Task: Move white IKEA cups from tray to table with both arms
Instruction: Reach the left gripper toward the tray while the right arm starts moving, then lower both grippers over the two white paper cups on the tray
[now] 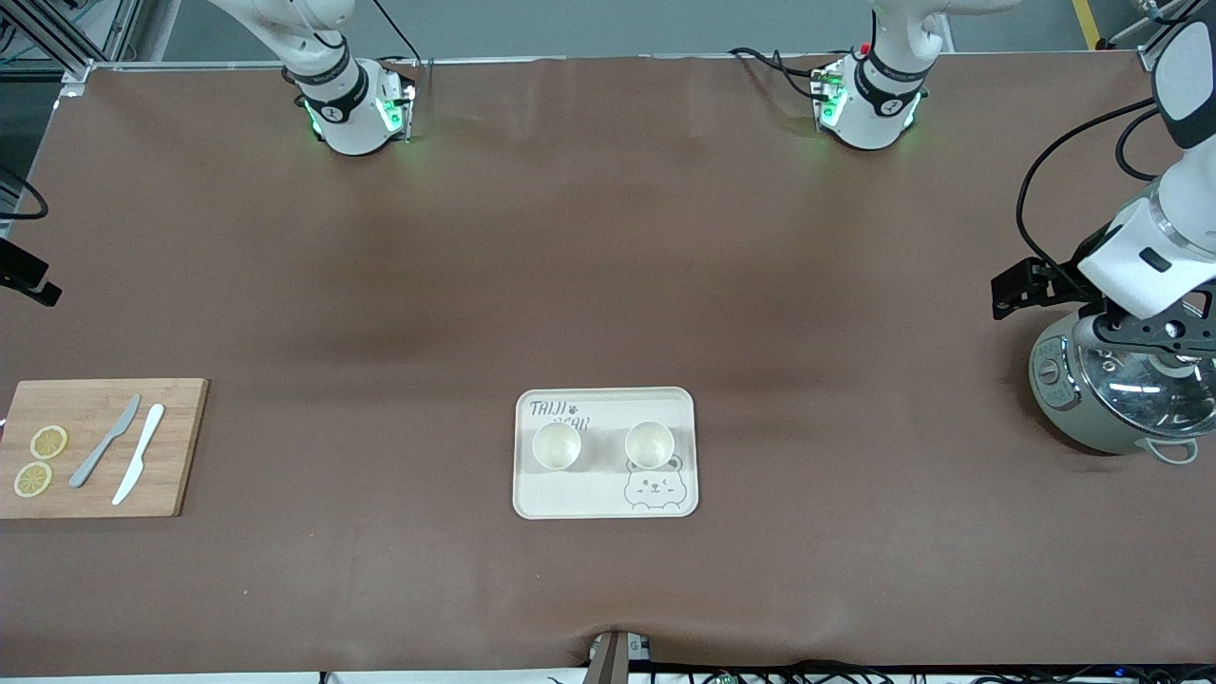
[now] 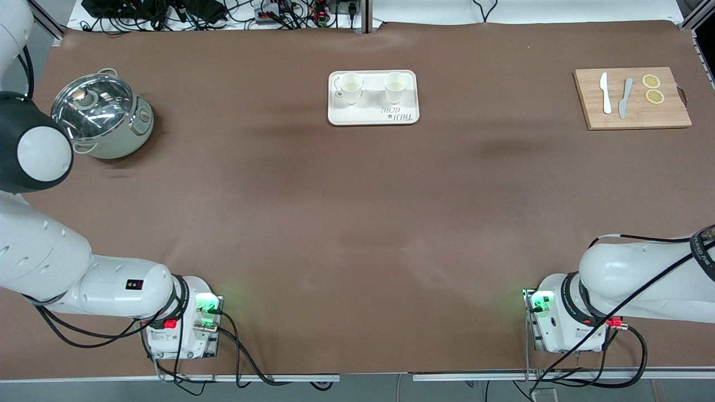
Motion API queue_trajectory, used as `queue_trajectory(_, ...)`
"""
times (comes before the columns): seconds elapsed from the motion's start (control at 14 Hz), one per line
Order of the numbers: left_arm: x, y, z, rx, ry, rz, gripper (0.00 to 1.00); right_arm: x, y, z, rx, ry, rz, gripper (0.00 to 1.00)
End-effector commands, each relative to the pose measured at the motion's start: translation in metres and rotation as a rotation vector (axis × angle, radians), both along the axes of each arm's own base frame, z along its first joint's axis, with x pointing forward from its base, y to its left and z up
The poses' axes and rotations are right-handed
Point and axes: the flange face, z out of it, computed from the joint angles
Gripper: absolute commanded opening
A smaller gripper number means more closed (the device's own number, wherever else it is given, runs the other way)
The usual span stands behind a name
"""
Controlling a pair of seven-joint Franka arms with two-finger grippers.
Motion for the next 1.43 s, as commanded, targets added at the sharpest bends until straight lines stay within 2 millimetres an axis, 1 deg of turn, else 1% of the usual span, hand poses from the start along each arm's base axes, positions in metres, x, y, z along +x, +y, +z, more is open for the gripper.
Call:
queue_trajectory(0.0, 0.001, 0.001, 0.003, 0.018, 0.0, -0.002, 1.0, 0.003, -0.003, 0.005, 0.005, -0.009, -0.009, 1.0)
queue_trajectory(0.07, 0.001, 0.0, 0.003, 0.018, -0.002, -0.007, 1.0, 0.003, -0.004, 0.004, 0.006, -0.008, -0.009, 1.0)
queue_trajectory(0.14, 0.0, -0.005, 0.004, 0.021, -0.002, -0.012, 1.0, 0.003, -0.004, 0.004, 0.006, -0.008, -0.009, 1.0)
queue_trajectory(0.29, 0.011, -0.013, -0.012, -0.001, -0.001, -0.023, 1.0, 0.003, -0.003, 0.005, 0.005, -0.009, -0.009, 1.0)
queue_trajectory(0.36, 0.021, -0.019, -0.032, -0.024, -0.002, -0.023, 1.0, 0.003, -0.004, 0.004, 0.006, -0.008, -0.01, 1.0)
queue_trajectory(0.43, 0.027, -0.024, -0.047, -0.036, -0.002, -0.025, 1.0, 0.003, -0.004, 0.004, 0.004, -0.008, -0.009, 1.0)
queue_trajectory(0.57, 0.039, -0.046, -0.084, -0.024, 0.043, -0.039, 1.0, 0.004, -0.004, 0.001, 0.007, -0.003, -0.009, 1.0)
queue_trajectory(0.64, 0.048, -0.053, -0.095, -0.028, 0.051, -0.044, 1.0, 0.006, -0.003, -0.002, 0.008, 0.001, -0.006, 1.0)
queue_trajectory(0.71, 0.063, -0.07, -0.104, -0.029, 0.043, -0.057, 1.0, 0.006, -0.003, -0.003, 0.009, 0.002, -0.006, 1.0)
queue_trajectory(0.79, 0.075, -0.093, -0.113, -0.028, 0.035, -0.052, 1.0, 0.007, -0.002, -0.003, 0.009, 0.004, -0.004, 1.0)
queue_trajectory(0.86, 0.086, -0.114, -0.129, -0.027, 0.036, -0.018, 1.0, 0.008, -0.001, -0.004, 0.01, 0.005, -0.003, 1.0)
queue_trajectory(0.93, 0.093, -0.142, -0.156, -0.021, 0.052, 0.009, 1.0, 0.009, -0.001, -0.007, 0.011, 0.01, -0.001, 1.0)
queue_trajectory(1.0, 0.096, -0.173, -0.17, -0.019, 0.04, 0.03, 1.0, 0.012, -0.001, -0.014, 0.015, 0.021, 0.0, 1.0)
queue_trajectory(1.07, 0.097, -0.193, -0.18, -0.014, 0.016, 0.044, 1.0, 0.014, 0.001, -0.017, 0.016, 0.024, 0.003, 1.0)
queue_trajectory(1.14, 0.094, -0.223, -0.195, -0.019, -0.012, 0.041, 1.0, 0.017, 0.002, -0.018, 0.016, 0.015, 0.003, 1.0)
queue_trajectory(1.21, 0.09, -0.248, -0.206, -0.028, -0.041, 0.067, 1.0, 0.018, 0.003, -0.017, 0.018, 0.002, 0.006, 1.0)
queue_trajectory(1.29, 0.089, -0.268, -0.222, -0.042, -0.069, 0.09, 1.0, 0.019, 0.004, -0.018, 0.033, 0.001, 0.007, 1.0)
queue_trajectory(1.36, 0.083, -0.294, -0.242, -0.056, -0.091, 0.097, 1.0, 0.018, 0.002, -0.017, 0.061, -0.007, 0.0, 1.0)
